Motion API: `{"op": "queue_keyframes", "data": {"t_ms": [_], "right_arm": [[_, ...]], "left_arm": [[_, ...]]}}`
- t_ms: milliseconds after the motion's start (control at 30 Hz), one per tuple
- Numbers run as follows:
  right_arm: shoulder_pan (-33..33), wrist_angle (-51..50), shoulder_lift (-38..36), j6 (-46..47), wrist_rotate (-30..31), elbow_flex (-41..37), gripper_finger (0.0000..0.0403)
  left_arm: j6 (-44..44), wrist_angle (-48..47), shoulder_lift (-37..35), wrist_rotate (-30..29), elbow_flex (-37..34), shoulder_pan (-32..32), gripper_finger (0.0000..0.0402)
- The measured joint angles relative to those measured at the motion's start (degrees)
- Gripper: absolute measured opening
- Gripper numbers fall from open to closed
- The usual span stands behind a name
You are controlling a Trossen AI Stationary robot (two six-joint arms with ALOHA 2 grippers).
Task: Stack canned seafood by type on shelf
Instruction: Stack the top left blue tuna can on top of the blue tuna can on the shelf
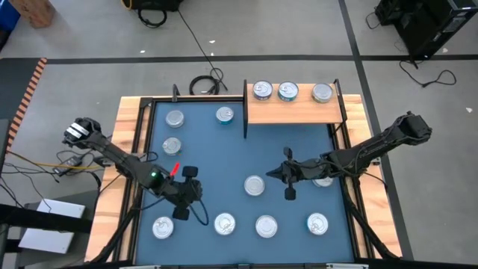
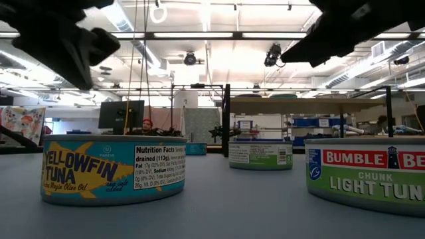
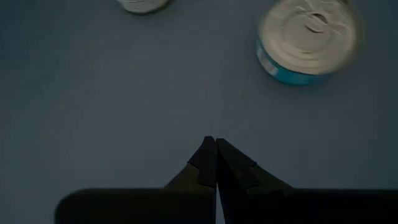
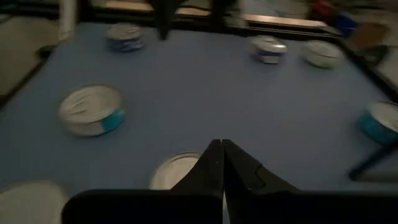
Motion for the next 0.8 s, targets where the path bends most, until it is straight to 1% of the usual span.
{"op": "queue_keyframes", "data": {"t_ms": [133, 167, 333, 433, 600, 700, 800], "right_arm": [[0.2, 0.2, 0.0, 0.1, -8.7, 1.3, 0.0005], [0.1, 0.5, 0.0, 0.2, -10.0, 1.7, 0.0005], [-0.2, 0.5, 0.7, -1.6, -11.2, 3.3, 0.0005], [-0.8, 0.1, 1.9, -3.0, -8.7, 4.5, 0.0005], [-5.0, -8.9, 1.9, -3.6, 1.0, 10.5, 0.0005], [-7.8, -13.7, 1.9, -2.8, 1.7, 14.5, 0.0005], [-9.9, -18.4, 1.9, -3.1, 1.7, 17.7, 0.0005]], "left_arm": [[-4.7, -4.5, 0.0, 2.7, 2.7, -2.7, 0.0005], [-5.9, -5.2, 0.0, 3.2, 3.1, -3.5, 0.0005], [-13.2, -9.0, 0.0, 4.2, 4.1, -7.0, 0.0005], [-17.5, -10.2, 0.0, 4.7, 4.1, -9.1, 0.0005], [-24.1, -10.2, 0.0, 3.7, 4.1, -11.0, 0.0005], [-28.1, -10.8, 0.0, 3.4, 4.1, -11.1, 0.0005], [-29.2, -11.1, 0.0, 3.3, 4.0, -11.6, 0.0005]]}}
